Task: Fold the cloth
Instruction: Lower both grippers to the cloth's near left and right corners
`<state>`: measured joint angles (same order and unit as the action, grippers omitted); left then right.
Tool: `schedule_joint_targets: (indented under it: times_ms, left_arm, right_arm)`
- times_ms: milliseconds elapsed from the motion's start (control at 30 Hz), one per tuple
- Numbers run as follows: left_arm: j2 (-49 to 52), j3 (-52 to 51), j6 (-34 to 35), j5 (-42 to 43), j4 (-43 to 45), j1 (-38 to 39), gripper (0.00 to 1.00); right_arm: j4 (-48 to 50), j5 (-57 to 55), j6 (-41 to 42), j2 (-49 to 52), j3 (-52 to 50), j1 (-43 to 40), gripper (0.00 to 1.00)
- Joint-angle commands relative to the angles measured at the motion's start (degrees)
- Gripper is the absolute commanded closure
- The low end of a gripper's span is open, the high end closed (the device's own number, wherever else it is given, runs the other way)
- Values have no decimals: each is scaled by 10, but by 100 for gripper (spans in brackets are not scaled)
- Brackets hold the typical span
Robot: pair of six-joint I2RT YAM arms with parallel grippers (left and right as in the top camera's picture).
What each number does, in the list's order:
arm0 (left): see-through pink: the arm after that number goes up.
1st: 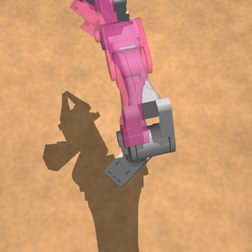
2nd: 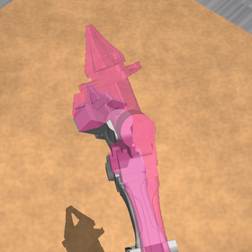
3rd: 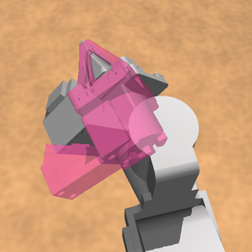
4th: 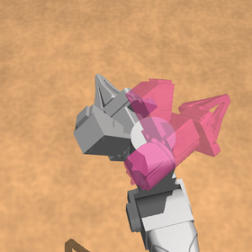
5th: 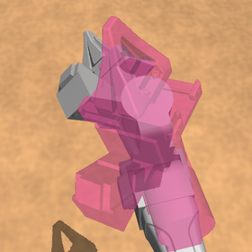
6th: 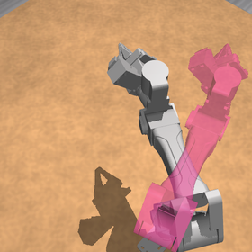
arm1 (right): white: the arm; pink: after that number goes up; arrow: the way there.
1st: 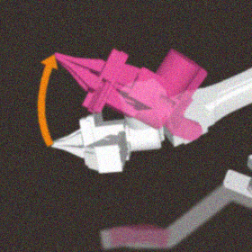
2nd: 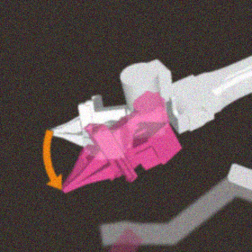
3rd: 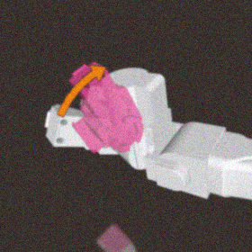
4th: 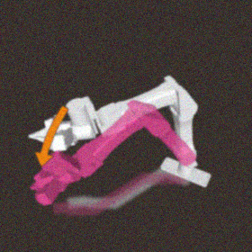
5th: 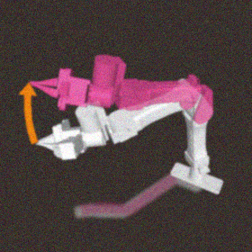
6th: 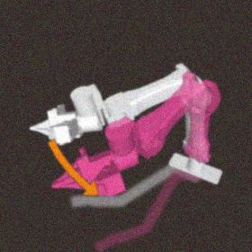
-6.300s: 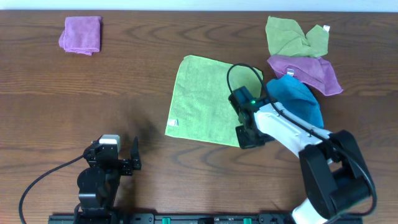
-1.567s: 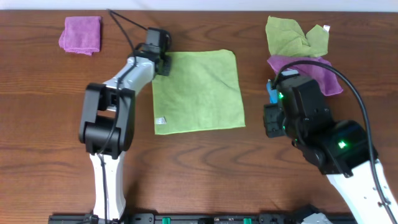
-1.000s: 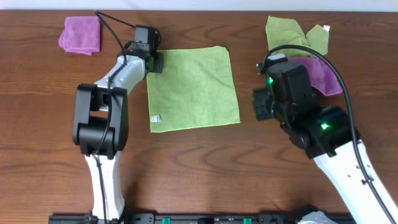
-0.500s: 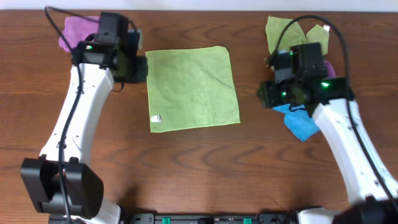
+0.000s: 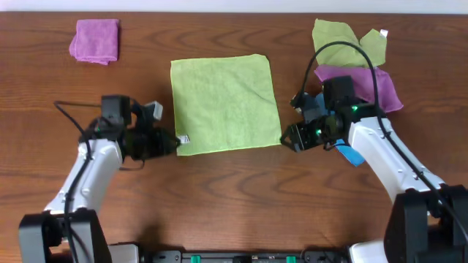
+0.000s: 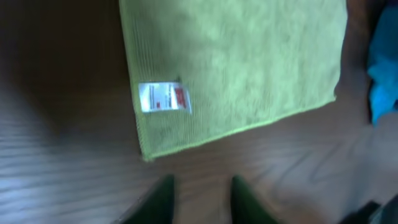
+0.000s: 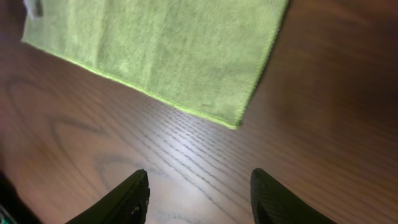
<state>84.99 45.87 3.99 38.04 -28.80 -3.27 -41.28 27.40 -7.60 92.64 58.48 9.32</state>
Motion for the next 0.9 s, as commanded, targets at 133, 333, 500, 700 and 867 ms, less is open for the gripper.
schedule_joint_targets:
  times_ms: [133,333,500,700,867]
  left_arm:
    - [-2,-38,48,-26,78,-2,43]
    - [24,-38,49,-62,107,-1,39]
    - [52,-38,49,-31,120,-1,42]
    - [90,-39,50,-18,132,-1,41]
    - [127,-39,60,28,153,-1,42]
  right_arm:
    - [65,30,-5,5,-37,1,47]
    - [118,28,29,54,-45,1,49]
    - [117,41,28,89,-45,1,50]
    - [126,20,28,97,-45,1,48]
    - [121,12,29,104,-46,1,46]
